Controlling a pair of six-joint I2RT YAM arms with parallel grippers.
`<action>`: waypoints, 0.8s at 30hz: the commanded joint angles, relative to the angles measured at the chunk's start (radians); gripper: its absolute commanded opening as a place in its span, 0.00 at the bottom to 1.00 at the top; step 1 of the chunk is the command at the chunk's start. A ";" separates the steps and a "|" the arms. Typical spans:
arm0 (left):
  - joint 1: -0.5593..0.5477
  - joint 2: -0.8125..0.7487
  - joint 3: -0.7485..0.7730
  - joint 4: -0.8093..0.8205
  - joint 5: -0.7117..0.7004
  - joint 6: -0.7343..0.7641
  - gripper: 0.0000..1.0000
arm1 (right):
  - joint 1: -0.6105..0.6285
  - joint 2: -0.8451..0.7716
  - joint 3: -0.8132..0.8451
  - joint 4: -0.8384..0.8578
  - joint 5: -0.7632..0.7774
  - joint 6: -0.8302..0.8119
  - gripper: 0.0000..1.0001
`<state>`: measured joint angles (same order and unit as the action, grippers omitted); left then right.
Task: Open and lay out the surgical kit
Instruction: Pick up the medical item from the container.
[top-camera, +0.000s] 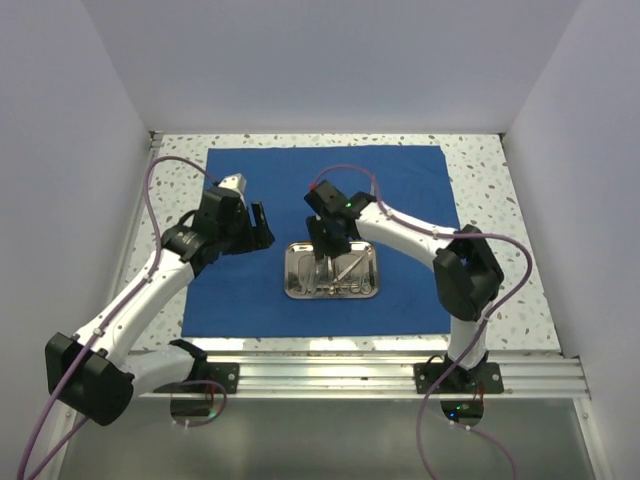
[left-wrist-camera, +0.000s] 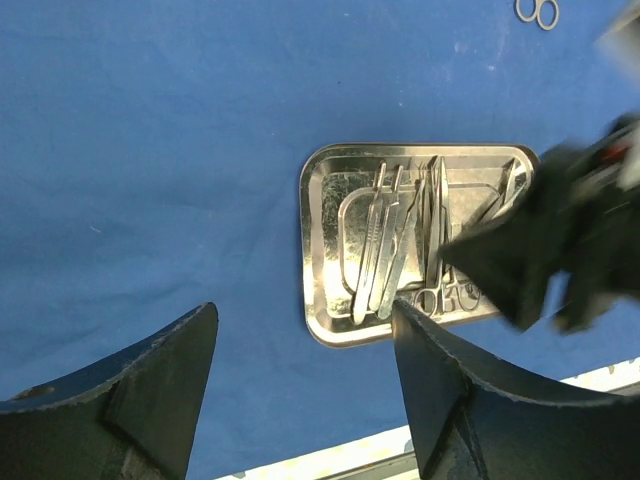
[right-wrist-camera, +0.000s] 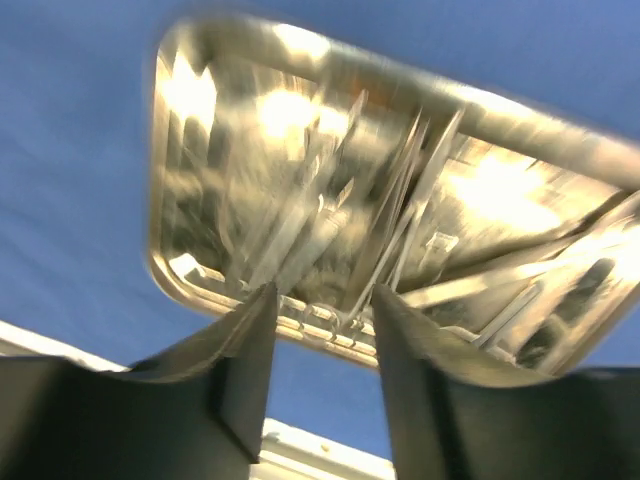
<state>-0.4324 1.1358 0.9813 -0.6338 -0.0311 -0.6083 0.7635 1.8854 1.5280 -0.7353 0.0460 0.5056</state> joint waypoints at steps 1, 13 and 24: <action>0.000 -0.014 -0.007 0.049 0.026 0.035 0.73 | -0.015 0.014 -0.052 0.034 -0.021 0.088 0.40; 0.000 -0.133 -0.073 0.016 0.004 0.044 0.73 | -0.004 0.072 -0.019 -0.062 0.060 0.109 0.33; 0.000 -0.111 -0.062 0.017 0.000 0.039 0.72 | -0.004 0.147 -0.034 -0.032 0.062 0.091 0.27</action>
<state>-0.4324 1.0199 0.9173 -0.6342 -0.0231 -0.5827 0.7563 2.0102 1.4773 -0.7696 0.0891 0.5980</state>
